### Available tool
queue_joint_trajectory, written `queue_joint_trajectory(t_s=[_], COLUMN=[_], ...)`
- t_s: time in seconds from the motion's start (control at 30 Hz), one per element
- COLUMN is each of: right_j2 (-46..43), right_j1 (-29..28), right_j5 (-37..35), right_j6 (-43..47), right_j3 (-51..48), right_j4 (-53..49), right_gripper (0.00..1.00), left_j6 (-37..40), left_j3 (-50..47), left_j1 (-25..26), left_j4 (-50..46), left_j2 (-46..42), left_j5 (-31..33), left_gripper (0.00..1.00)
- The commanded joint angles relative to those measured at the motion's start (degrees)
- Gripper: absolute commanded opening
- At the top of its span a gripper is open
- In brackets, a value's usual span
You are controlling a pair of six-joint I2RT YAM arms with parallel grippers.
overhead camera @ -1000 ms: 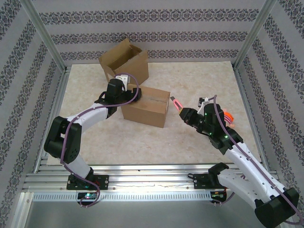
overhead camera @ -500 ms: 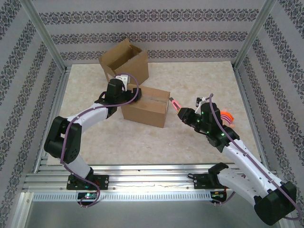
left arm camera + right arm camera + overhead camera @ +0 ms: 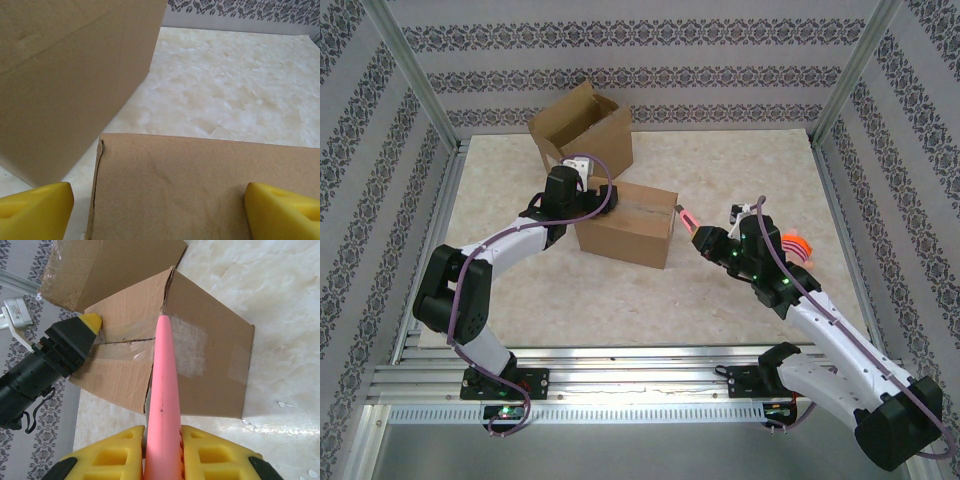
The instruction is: Unpack the express box
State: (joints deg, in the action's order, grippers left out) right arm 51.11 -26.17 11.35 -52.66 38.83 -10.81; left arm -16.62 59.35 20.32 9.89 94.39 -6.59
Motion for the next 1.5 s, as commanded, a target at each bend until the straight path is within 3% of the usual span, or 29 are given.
queue_joint_trajectory(t_s=[0.0, 0.97, 1.47], right_j2=[0.5, -0.5, -2.9], right_j1=[-1.2, -2.4, -6.0], right_j5=[-0.4, 3.5, 1.3], right_j6=[-0.7, -3.1, -6.0], right_j3=[-0.5, -0.5, -3.5], right_j4=[1.6, -4.5, -4.1], right_gripper=[0.00, 0.00, 0.00], left_j6=[3.1, 1.3, 0.2], left_j3=[-3.5, -6.8, -8.2], left_j1=[0.6, 0.6, 0.6], left_j4=[-13.2, -13.9, -13.3], left_j2=[2.5, 4.6, 6.2], left_j5=[1.4, 0.5, 0.3], left_gripper=[0.88, 0.87, 0.87])
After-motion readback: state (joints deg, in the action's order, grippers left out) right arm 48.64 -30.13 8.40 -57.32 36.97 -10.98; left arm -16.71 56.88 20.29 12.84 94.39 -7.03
